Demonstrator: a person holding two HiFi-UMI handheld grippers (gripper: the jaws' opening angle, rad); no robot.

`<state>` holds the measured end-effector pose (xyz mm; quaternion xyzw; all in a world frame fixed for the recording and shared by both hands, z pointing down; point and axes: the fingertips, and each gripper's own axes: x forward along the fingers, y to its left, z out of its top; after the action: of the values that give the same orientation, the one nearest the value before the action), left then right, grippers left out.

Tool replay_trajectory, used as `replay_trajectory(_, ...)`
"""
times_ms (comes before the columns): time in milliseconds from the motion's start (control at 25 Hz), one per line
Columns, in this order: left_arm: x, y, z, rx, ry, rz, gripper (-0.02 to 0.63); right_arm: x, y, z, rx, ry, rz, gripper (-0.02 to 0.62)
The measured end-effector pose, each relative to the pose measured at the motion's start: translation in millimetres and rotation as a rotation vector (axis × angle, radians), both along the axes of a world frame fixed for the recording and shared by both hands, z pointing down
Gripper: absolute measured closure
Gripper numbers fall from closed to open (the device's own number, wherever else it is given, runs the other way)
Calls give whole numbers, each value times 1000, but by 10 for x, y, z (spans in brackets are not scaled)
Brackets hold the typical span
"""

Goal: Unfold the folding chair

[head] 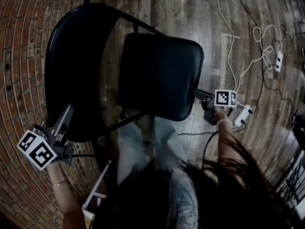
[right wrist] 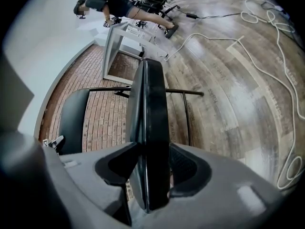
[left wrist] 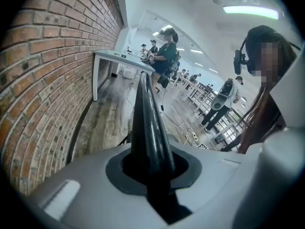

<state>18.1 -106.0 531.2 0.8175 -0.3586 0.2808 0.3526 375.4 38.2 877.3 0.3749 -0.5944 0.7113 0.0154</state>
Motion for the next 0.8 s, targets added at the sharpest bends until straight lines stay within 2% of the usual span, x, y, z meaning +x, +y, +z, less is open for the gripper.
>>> replay_trajectory(120, 7, -78, 31, 4, -10, 16, 543, 44, 3, 21, -2, 17, 9, 414)
replay_trajectory(200, -7, -123, 54, 9, -16, 26, 543, 64, -2, 23, 2, 33, 9, 479)
replay_trajectory(240, -24, -138, 65, 9, -16, 29, 543, 57, -3, 28, 2, 41, 3, 489)
replay_trajectory(800, -177, -290, 240, -21, 12, 57, 541, 15, 18, 197, -63, 115, 19, 514)
